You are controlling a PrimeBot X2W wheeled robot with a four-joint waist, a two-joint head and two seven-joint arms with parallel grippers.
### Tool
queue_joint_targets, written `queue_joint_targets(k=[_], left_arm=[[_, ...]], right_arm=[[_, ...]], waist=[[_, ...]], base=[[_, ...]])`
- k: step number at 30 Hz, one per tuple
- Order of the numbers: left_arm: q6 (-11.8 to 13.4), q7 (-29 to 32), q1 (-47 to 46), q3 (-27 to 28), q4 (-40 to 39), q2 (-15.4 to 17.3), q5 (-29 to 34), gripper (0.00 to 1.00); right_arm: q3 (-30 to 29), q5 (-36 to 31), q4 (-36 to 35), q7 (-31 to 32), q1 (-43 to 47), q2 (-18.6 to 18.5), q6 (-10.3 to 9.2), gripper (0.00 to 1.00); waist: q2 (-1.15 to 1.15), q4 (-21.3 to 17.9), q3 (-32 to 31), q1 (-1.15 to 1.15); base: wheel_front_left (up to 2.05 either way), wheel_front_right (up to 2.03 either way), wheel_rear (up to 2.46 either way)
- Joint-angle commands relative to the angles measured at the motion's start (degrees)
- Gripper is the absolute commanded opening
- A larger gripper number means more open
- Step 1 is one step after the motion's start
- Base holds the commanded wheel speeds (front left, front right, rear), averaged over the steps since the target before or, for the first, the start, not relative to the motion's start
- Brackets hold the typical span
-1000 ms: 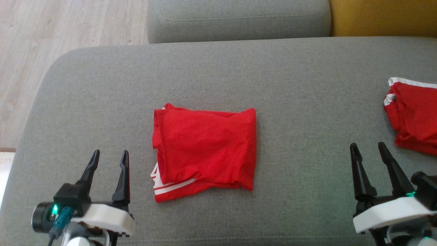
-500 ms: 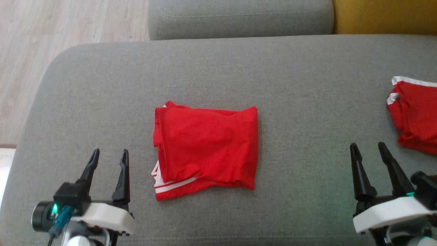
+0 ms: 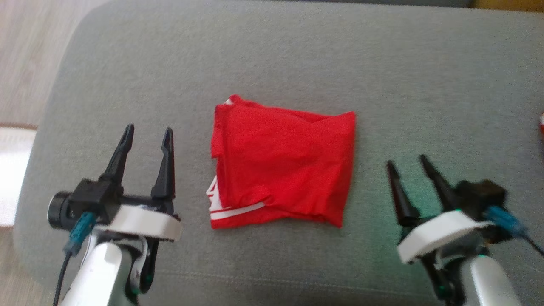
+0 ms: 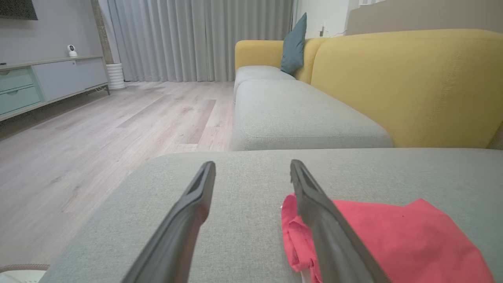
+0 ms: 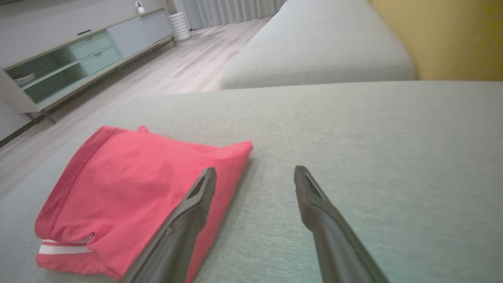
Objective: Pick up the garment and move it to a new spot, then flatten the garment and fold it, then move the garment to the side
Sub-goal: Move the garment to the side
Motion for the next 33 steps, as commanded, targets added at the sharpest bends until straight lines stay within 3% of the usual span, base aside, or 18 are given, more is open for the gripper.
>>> queue_joint_targets(k=[1, 11, 12, 13, 14, 24, 33], left_arm=[[-0.1, -0.6, -3.2, 1.9, -1.4, 0.4, 0.6, 1.00], [-1.9, -1.2, -7.0, 2.7, -2.8, -2.9, 3.7, 1.00], [-2.2, -1.2, -6.9, 3.0, -3.1, -3.1, 4.1, 1.00], [-2.4, -1.2, -6.8, 3.3, -3.7, -3.3, 4.5, 1.00], [-2.7, -1.2, -6.6, 3.7, -4.2, -3.5, 4.9, 1.00], [-4.9, -1.2, -4.6, 6.7, -5.1, -4.9, 6.7, 1.00], [-7.1, -1.2, -3.9, 8.6, -6.2, -4.7, 8.1, 1.00]], right_arm=[[2.6, 0.5, 0.1, 0.0, -2.8, -0.6, 0.21, 1.00], [7.9, 4.8, 23.4, -0.1, -12.1, -0.3, 0.21, 1.00], [8.4, 5.4, 24.5, 0.1, -12.5, -0.2, 0.21, 0.93], [8.9, 6.0, 25.3, 0.2, -12.9, -0.2, 0.21, 0.35], [9.2, 6.2, 25.8, 0.0, -13.2, -0.2, 0.21, 0.00], [10.0, 2.1, 22.4, -1.3, -12.9, -1.4, 0.21, 0.00], [10.5, -0.1, 13.2, 1.2, -11.7, -7.3, 0.21, 0.00]], waist=[[0.00, 2.6, 2.6, -0.01], [0.00, 6.8, 5.2, -0.01], [0.00, 6.9, 5.2, -0.01], [0.00, 7.0, 5.1, -0.01], [0.00, 7.0, 5.1, -0.01], [0.00, 5.2, 4.8, -0.01], [0.00, -6.5, 6.2, -0.01]], base=[[0.00, 0.00, 0.00], [0.00, 0.00, 0.00], [0.00, 0.00, 0.00], [0.00, 0.00, 0.00], [0.00, 0.00, 0.00], [0.00, 0.00, 0.00], [0.00, 0.00, 0.00]])
